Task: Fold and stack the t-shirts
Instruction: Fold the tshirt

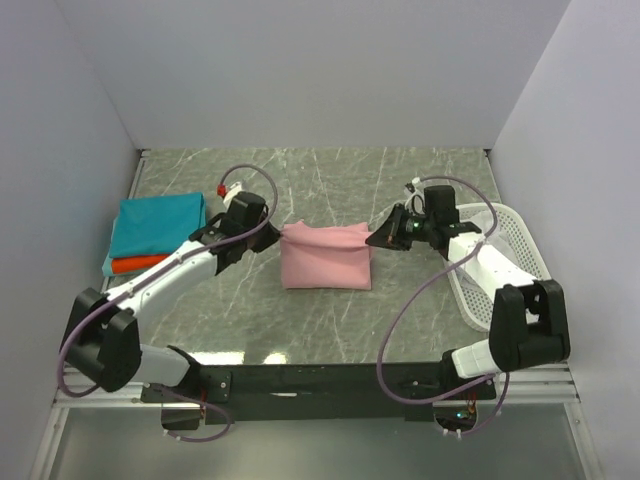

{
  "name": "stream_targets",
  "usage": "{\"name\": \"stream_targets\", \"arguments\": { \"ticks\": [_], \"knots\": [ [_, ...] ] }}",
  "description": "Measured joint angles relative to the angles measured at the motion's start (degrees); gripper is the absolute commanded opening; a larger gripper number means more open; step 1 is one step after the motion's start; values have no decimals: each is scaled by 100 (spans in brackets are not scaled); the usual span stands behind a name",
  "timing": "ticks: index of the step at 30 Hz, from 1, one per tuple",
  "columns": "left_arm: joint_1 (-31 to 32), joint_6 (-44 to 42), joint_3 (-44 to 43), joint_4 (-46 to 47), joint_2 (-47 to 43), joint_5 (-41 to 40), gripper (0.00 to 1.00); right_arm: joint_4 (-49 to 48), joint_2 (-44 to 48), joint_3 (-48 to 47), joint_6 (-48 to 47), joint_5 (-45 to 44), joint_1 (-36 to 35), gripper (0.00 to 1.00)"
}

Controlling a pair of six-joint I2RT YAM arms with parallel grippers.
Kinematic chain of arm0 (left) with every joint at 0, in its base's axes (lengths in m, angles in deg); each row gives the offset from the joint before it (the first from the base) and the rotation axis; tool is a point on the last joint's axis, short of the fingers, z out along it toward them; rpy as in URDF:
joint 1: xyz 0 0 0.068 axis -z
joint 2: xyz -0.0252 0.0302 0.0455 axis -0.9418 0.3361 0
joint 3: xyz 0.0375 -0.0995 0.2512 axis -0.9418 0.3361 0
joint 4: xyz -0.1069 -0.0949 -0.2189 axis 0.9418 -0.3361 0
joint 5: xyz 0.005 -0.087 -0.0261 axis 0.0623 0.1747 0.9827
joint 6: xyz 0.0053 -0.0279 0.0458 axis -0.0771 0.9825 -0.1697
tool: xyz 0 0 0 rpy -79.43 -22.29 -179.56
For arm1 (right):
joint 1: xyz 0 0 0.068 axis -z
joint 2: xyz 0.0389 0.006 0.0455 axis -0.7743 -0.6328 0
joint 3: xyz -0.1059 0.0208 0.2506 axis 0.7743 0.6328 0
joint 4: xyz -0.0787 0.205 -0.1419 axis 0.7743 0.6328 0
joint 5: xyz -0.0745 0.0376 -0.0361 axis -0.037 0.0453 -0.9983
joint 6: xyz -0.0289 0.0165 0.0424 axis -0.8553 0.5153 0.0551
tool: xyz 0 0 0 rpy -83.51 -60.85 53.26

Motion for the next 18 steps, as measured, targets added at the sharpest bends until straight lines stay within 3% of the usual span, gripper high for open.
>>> {"name": "stream_targets", "arguments": {
  "ticks": [18],
  "knots": [
    [-688,-632,-1233,264,2079,544,1,-310,-1958,-1231,42,188,155,0]
  ]
}}
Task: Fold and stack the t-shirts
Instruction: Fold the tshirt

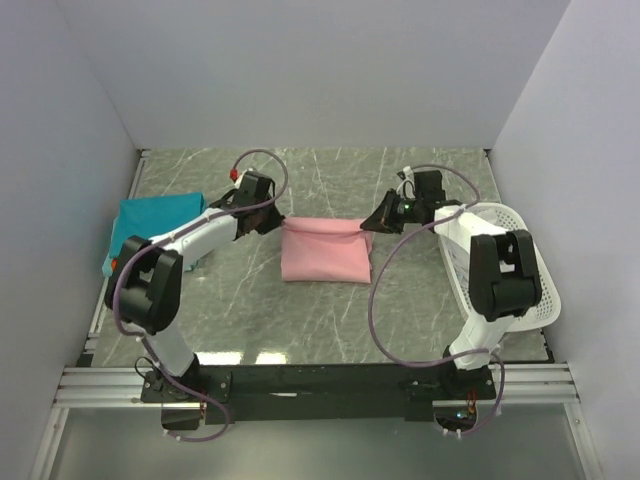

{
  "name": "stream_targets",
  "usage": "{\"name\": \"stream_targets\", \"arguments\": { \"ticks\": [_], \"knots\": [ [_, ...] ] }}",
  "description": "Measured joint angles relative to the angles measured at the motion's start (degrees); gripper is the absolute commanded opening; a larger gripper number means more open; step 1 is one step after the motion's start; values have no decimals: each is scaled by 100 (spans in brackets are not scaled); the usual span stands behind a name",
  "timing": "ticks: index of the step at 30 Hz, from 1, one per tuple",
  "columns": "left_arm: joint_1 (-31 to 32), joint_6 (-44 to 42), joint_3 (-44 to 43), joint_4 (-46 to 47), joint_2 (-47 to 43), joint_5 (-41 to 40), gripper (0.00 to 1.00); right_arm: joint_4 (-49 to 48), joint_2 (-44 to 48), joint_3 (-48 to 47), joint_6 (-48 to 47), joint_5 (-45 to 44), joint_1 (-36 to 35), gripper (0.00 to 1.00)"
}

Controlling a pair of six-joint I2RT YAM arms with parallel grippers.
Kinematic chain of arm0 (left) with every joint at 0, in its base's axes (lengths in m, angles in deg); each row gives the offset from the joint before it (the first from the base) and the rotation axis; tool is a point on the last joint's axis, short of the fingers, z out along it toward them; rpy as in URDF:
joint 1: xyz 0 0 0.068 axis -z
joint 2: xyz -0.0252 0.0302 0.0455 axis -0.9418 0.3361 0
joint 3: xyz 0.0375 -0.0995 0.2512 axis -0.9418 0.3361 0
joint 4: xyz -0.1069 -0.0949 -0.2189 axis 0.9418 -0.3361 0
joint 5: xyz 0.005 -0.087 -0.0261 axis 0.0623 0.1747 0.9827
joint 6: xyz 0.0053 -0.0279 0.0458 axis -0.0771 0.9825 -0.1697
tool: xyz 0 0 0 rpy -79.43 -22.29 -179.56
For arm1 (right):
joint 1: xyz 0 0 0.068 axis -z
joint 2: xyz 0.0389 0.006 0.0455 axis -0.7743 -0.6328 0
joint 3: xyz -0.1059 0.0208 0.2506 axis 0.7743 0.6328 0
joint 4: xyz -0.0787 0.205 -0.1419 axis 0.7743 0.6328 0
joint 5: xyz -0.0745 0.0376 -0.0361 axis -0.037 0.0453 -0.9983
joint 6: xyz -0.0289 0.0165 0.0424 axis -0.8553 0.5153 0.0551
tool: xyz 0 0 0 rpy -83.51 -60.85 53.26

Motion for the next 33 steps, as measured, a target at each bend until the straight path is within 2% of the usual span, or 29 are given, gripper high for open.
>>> {"name": "stream_targets", "arguments": {
  "ticks": [3,4,5,6,7,8,10,11,13,17,23,27,33],
  "knots": [
    [-70,-50,-133,68,271,76,7,2,-254,-249,0,-31,13,0],
    [-101,-76,-168,83,354,107,9,2,-328,-319,-2,-55,15,3],
    [-125,-111,-210,90,435,140,16,11,-404,-391,-4,-66,20,9],
    [-144,-149,-264,85,511,175,18,52,-492,-474,-11,-68,24,18],
    [-168,-184,-343,83,608,190,24,105,-601,-595,-44,-79,28,44],
    [-195,-249,-428,79,713,210,40,184,-719,-730,-72,-94,42,51],
    [-236,-365,-588,72,879,256,65,376,-964,-1058,-238,-120,79,62],
    [-258,-417,-656,74,942,278,79,448,-1054,-1207,-284,-142,96,63],
    [-291,-472,-719,76,979,358,84,579,-1104,-1360,-391,-203,118,67],
    [-291,-533,-710,92,866,494,99,809,-885,-1384,-531,-295,131,68],
    [-138,-533,-319,142,35,531,99,960,227,-811,-643,-708,-15,68],
    [127,-507,-190,293,-313,632,99,798,927,-223,-544,-713,-420,68],
    [260,-439,-243,564,87,909,99,664,739,-76,-439,-717,-929,68]
  ]
}}
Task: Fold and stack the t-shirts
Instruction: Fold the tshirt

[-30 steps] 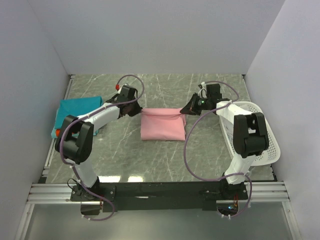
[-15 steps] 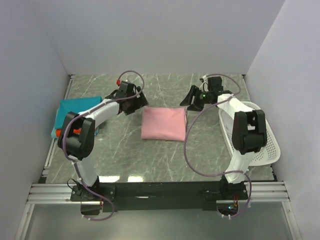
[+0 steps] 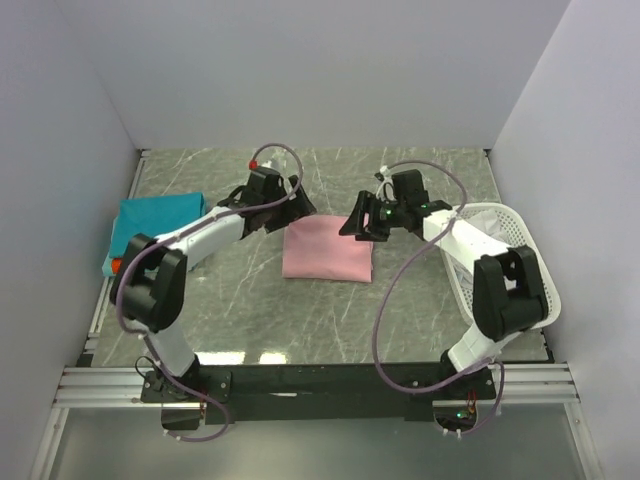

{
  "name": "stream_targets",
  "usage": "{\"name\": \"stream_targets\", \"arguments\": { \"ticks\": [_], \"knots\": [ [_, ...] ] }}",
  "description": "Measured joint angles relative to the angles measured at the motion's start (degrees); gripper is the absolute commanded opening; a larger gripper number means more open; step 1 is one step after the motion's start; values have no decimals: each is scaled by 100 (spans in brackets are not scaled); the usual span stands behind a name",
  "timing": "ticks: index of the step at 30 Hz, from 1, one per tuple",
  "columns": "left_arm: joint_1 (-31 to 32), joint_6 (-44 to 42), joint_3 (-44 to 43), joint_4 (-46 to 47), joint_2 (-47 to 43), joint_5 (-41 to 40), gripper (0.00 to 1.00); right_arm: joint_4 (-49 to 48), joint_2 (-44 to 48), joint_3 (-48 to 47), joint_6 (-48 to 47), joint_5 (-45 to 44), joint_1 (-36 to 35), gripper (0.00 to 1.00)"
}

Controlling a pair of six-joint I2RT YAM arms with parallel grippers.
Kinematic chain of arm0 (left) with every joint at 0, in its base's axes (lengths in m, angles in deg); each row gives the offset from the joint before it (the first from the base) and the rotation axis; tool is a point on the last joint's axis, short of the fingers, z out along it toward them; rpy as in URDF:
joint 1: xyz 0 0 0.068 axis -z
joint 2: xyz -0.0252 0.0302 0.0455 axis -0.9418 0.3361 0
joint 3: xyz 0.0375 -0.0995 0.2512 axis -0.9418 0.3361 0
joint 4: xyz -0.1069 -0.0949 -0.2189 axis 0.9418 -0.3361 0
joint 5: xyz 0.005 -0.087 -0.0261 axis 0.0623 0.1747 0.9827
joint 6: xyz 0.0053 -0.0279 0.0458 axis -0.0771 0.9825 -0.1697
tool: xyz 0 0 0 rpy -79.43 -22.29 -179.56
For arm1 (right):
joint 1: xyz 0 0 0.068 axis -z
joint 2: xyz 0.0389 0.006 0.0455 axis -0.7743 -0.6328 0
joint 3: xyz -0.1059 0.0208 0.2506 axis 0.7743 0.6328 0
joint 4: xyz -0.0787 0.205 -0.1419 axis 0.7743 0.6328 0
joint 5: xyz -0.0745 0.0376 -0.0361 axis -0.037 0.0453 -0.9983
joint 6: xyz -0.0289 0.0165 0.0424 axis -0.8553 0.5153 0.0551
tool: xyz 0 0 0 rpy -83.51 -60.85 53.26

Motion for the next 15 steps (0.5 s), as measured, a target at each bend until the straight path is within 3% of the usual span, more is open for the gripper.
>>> {"name": "stream_targets", "arguments": {
  "ticks": [8,15],
  "knots": [
    [-37,0,-616,-37,1335,44,99,83,-1005,-730,-68,-310,-22,69],
    [-227,13,-811,-26,1620,72,99,122,-1821,-1377,-144,-654,116,69]
  ]
}}
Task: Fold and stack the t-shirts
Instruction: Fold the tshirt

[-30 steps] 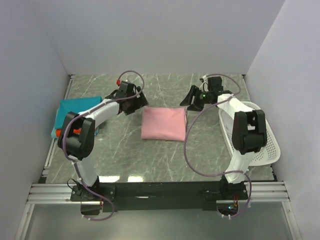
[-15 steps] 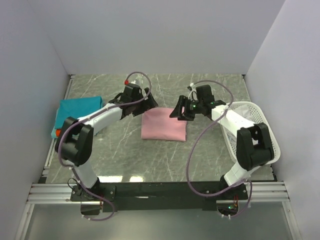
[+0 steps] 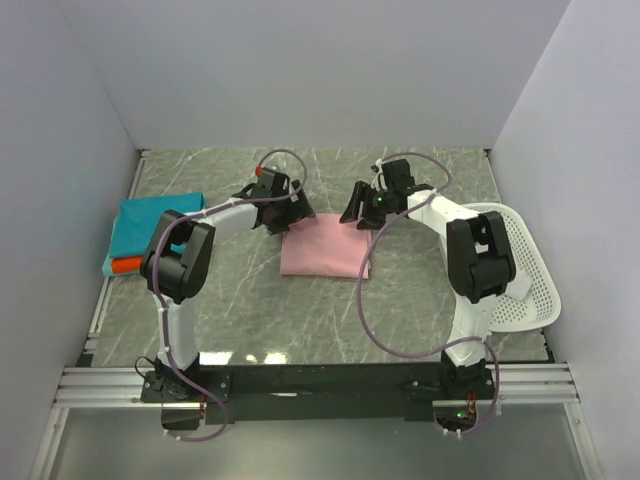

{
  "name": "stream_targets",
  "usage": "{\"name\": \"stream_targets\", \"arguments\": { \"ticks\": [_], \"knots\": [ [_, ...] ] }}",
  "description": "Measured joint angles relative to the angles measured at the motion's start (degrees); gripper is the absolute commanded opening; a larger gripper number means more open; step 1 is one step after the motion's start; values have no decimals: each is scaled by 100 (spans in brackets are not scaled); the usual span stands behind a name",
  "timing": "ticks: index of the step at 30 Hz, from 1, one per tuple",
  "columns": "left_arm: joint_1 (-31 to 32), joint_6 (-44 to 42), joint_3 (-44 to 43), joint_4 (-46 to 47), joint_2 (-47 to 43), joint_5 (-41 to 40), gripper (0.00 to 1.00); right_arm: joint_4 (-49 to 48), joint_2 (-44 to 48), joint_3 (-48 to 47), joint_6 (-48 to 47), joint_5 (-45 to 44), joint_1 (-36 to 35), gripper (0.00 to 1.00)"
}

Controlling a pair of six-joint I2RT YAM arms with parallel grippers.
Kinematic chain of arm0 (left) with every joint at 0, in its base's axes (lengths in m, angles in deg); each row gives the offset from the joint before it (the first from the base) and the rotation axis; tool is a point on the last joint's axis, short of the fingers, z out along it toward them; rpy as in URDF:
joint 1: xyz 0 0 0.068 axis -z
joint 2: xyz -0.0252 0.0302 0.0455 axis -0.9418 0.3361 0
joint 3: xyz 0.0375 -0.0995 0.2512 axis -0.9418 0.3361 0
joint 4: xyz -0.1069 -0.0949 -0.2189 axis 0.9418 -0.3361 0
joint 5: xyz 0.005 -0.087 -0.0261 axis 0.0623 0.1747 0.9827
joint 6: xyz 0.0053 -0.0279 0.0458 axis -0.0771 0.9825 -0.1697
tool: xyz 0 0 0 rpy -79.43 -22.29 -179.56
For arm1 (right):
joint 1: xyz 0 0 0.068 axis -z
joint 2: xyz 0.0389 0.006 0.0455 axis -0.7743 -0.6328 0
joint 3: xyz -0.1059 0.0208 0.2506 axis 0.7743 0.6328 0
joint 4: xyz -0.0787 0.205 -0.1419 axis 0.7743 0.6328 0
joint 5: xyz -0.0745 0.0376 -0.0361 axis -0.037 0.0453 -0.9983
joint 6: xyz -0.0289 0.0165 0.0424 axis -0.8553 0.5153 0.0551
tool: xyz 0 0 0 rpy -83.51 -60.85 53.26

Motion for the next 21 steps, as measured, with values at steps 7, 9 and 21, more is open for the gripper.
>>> {"name": "stream_targets", "arguments": {
  "ticks": [7,9,21],
  "knots": [
    [-142,4,33,50,39,35,99,-57,-629,-120,39,-9,192,69],
    [-142,9,66,103,46,39,100,-76,-651,-170,46,-35,195,69],
    [-125,20,435,-267,-898,-334,99,400,225,-120,-195,-529,164,71]
  ]
}}
